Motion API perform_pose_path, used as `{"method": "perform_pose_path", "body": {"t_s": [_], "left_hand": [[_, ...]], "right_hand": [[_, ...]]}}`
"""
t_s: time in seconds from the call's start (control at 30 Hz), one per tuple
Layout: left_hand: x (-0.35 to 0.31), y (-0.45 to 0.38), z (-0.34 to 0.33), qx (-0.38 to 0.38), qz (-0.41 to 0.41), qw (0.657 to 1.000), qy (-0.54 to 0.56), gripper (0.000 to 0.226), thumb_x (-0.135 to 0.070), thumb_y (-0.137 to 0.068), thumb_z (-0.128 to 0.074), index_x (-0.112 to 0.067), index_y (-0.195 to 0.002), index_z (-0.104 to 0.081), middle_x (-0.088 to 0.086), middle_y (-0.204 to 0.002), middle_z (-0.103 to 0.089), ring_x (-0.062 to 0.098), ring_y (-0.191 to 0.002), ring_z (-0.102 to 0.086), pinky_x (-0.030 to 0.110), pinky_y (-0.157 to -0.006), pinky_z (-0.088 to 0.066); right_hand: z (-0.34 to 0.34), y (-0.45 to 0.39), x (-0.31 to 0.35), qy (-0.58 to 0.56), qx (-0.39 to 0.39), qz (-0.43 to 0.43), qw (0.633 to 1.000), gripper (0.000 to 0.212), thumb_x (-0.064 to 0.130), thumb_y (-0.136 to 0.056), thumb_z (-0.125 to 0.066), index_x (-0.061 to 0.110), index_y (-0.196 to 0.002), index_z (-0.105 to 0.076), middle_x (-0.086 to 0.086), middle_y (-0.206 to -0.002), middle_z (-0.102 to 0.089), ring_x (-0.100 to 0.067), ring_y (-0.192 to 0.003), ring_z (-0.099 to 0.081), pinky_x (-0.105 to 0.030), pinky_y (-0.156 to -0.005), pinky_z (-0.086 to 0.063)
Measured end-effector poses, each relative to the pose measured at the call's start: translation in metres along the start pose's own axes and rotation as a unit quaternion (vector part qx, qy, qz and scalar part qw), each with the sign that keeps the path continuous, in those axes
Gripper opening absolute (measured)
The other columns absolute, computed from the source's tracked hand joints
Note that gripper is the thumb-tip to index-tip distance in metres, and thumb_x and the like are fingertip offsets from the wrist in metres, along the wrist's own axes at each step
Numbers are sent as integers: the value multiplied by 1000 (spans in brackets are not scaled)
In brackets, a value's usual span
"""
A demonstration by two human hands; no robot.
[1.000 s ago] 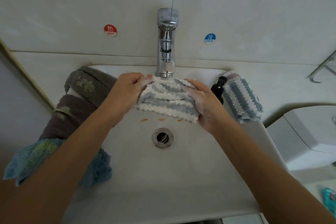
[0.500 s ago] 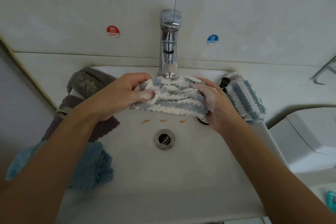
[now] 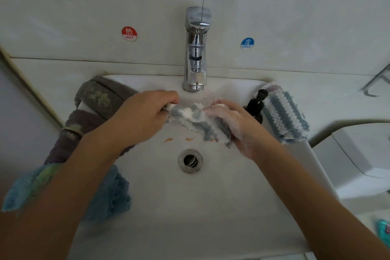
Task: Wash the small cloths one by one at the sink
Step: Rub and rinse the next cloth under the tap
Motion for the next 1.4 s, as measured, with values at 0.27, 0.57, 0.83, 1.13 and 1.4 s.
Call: {"method": "perform_pose_path", "body": {"t_s": [0.27,0.57,0.83,1.13,1.4], "left_hand": [[0,2,-12,53,15,998,-34,18,-11,-97,-45,-28,-97,-48,-4,-67,-51,11,-58,-44,32,-56,-35],[-2,1,-16,81,73,985,133,48,-78,-75,-49,-32,-89,-51,-10,-83,-59,6,-70,-53,29,-65,-43],[4,-3,-23,-32,175,955,235,28,-42,-89,-60,-20,-99,-47,-3,-78,-56,8,-61,-51,16,-52,-40],[-4,1,-37,30,209,907,365,11,-27,-88,-66,-17,-91,-70,-2,-71,-69,6,-60,-61,22,-54,-49],[-3,2,-33,19,192,904,382,15,-8,-92,-61,-11,-106,-54,8,-87,-70,15,-67,-71,32,-53,-57]], "right_hand": [[6,3,17,146,-69,122,979,31,-10,-82,-56,13,-66,-43,6,-55,-37,-5,-45,-32,-16,-43,-28],[11,5,25,151,-112,241,952,48,-25,-74,-53,22,-65,-56,9,-77,-59,5,-71,-54,-10,-67,-42],[0,13,32,227,-128,352,899,44,-22,-65,-47,18,-58,-65,10,-84,-67,6,-91,-59,-10,-83,-43],[-4,17,28,267,-132,321,899,44,-16,-78,-52,8,-115,-57,1,-107,-67,-6,-98,-61,-8,-82,-45],[-2,8,18,284,-75,196,935,38,2,-89,-63,24,-120,-58,9,-91,-64,-14,-74,-66,-25,-58,-52]]}}
Point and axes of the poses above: each hand's wrist, its own y-axis away from the middle knuckle, its own z-axis out of the back of the hand, x = y × z, the point moved 7 cm from there along -y, towards the middle knuckle
